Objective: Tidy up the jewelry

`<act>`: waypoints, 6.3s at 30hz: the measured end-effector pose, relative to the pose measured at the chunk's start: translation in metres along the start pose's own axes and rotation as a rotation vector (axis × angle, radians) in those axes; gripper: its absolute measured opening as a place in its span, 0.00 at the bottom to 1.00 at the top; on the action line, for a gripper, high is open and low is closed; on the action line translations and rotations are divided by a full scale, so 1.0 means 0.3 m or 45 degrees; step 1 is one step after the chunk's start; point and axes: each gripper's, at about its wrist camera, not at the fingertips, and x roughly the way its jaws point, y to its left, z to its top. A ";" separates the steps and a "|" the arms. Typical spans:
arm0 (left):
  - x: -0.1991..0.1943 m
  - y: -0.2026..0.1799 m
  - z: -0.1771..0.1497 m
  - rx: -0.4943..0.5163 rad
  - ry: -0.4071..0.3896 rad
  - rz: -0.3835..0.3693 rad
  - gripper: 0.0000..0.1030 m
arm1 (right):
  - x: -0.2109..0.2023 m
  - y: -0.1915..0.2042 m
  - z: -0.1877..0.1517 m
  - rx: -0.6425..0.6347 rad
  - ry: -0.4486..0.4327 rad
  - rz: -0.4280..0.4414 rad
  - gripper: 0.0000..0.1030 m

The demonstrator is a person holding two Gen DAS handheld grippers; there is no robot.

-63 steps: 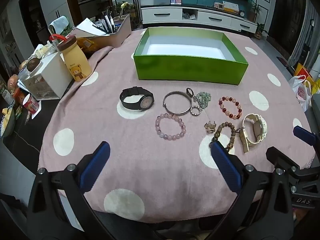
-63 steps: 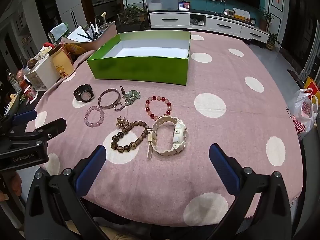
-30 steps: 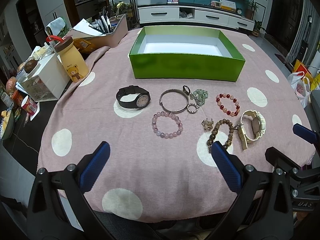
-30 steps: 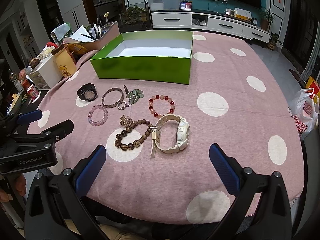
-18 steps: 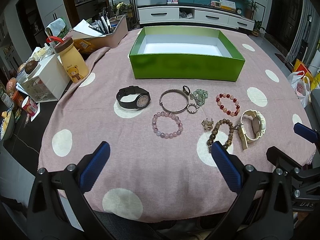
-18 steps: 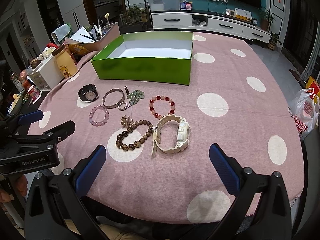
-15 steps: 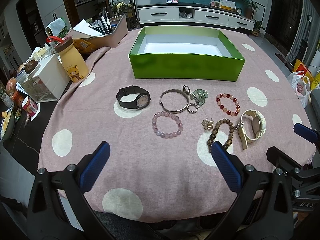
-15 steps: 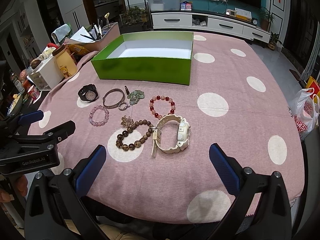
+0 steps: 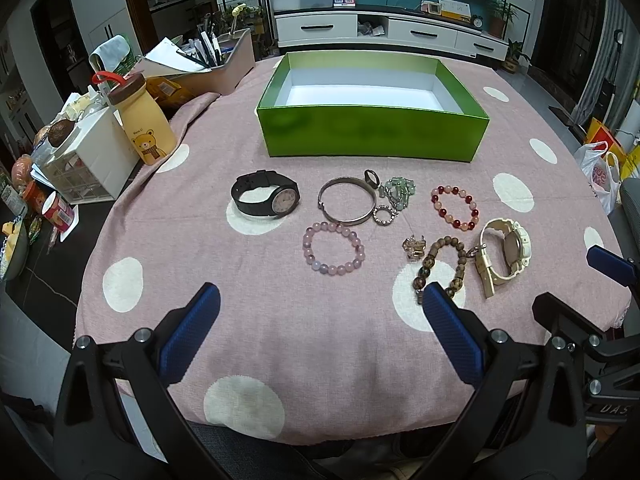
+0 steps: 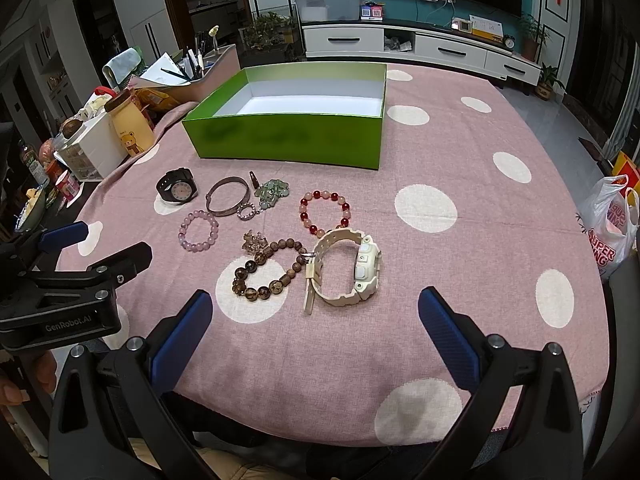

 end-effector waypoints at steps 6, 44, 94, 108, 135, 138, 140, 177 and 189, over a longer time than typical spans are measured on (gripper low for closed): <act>0.002 0.000 0.000 0.002 0.001 -0.001 0.98 | -0.002 0.001 0.000 0.001 -0.001 0.002 0.99; 0.070 0.090 -0.045 -0.108 0.004 -0.120 0.98 | -0.009 -0.117 -0.028 0.023 -0.098 0.052 0.99; 0.352 0.070 0.034 -0.011 -0.022 -0.115 0.07 | 0.258 -0.198 -0.008 0.218 0.023 -0.015 0.46; 0.342 0.061 0.030 -0.015 0.005 -0.142 0.07 | 0.245 -0.178 -0.002 0.174 -0.037 -0.014 0.17; 0.143 0.031 0.143 0.007 -0.175 -0.210 0.07 | 0.122 -0.223 0.043 0.223 -0.184 0.005 0.17; 0.120 0.037 0.173 0.002 -0.198 -0.224 0.07 | 0.112 -0.225 0.059 0.221 -0.199 0.010 0.17; 0.107 0.041 0.197 -0.004 -0.216 -0.227 0.07 | 0.108 -0.222 0.073 0.218 -0.210 0.014 0.17; 0.337 -0.071 0.757 0.049 -0.292 -0.115 0.07 | 0.348 -0.237 0.587 0.220 -0.359 0.080 0.17; 0.525 -0.087 0.756 0.044 -0.154 -0.044 0.07 | 0.502 -0.180 0.655 0.143 -0.247 0.016 0.18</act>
